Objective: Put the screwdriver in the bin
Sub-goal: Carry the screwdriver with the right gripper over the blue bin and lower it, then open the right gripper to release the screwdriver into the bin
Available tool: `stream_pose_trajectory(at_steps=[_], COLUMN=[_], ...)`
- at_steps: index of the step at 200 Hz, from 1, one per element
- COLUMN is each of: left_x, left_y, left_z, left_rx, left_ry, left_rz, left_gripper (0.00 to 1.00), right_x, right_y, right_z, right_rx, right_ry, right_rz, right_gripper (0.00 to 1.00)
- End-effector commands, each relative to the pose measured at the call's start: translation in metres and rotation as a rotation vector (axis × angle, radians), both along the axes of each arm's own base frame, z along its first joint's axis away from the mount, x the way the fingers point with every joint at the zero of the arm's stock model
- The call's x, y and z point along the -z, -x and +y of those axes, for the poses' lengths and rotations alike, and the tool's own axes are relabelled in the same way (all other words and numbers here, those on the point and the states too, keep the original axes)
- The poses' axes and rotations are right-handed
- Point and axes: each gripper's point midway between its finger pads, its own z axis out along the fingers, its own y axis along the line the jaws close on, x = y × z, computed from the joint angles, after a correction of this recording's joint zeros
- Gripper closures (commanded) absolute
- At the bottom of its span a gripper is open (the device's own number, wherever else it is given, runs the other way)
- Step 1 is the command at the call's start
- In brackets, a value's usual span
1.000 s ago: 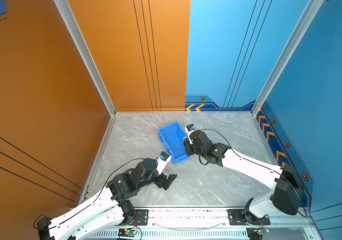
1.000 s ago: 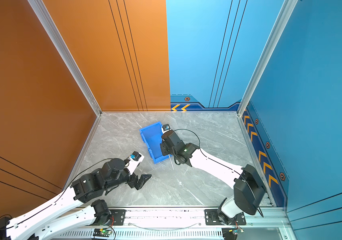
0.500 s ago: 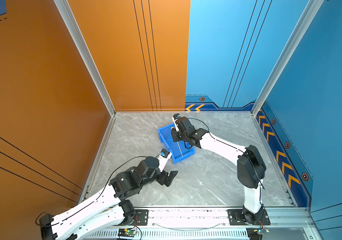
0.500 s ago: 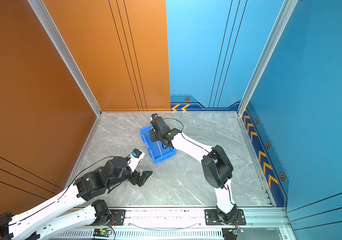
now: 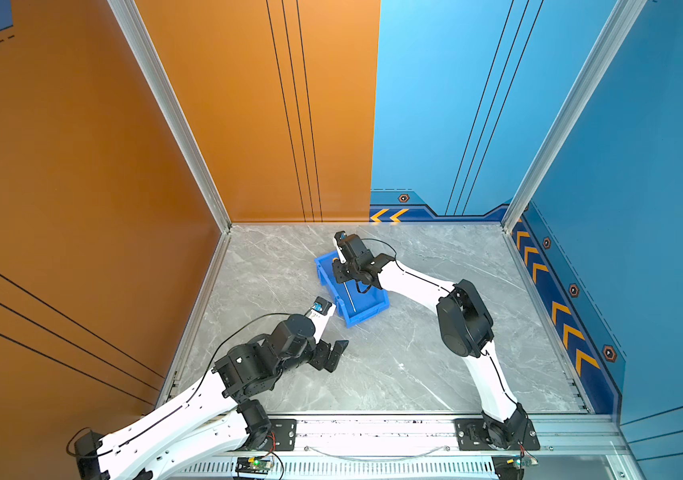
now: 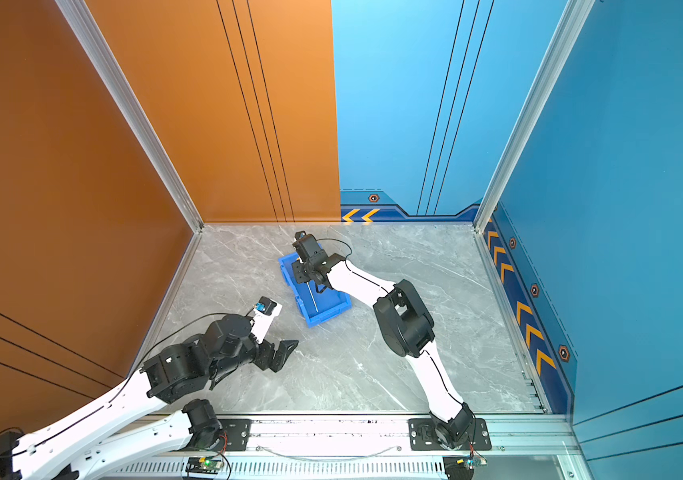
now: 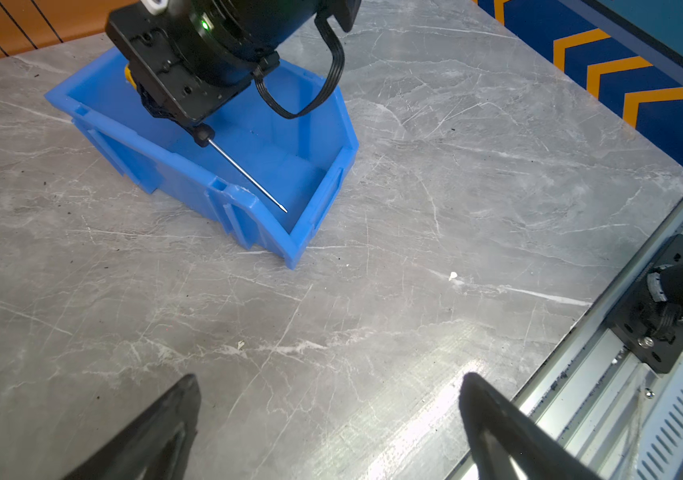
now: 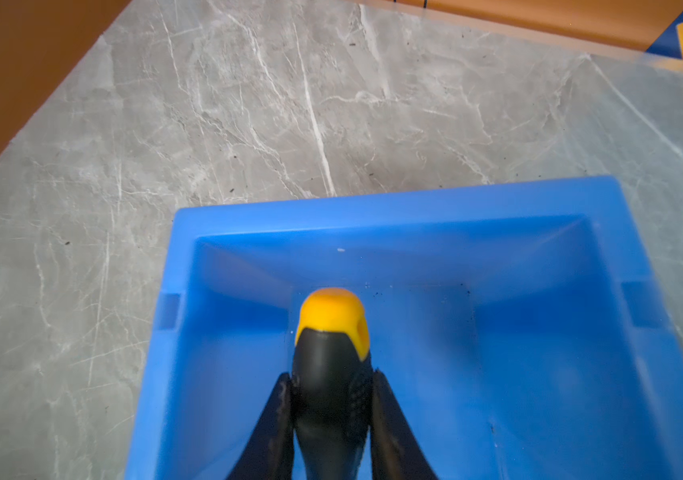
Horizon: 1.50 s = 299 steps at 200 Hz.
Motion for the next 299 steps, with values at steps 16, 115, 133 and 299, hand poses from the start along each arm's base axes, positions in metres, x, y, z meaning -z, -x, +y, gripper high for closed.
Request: stream_pose_trajectory(at_steps=[16,115,133,299], left_x=[-0.005,-0.004,-0.006,-0.014], left_y=[-0.004,-0.010,-0.011,-0.016], left_z=[0.008,0.009,0.010,0.022], left_rx=[-0.052,-0.080,-0.090,-0.133], left_ry=[0.005,-0.003,-0.001,-0.014], left_rz=[0.004,0.016,0.011,-0.040], left_gripper=[0.02,0.02,0.02,0.02], right_x=[0.011,0.059,0.063,-0.029], right_y=[-0.008,-0.012,-0.012,-0.013], right_z=[0.004,0.007,0.007,0.003], right_rx=[-0.010,-0.004,-0.006,-0.016], right_ry=[0.001,0.006,0.010,-0.013], right_rz=[0.017,0.099,0.104,-0.076], right_gripper=[1.00,0.96,0.92,0.51])
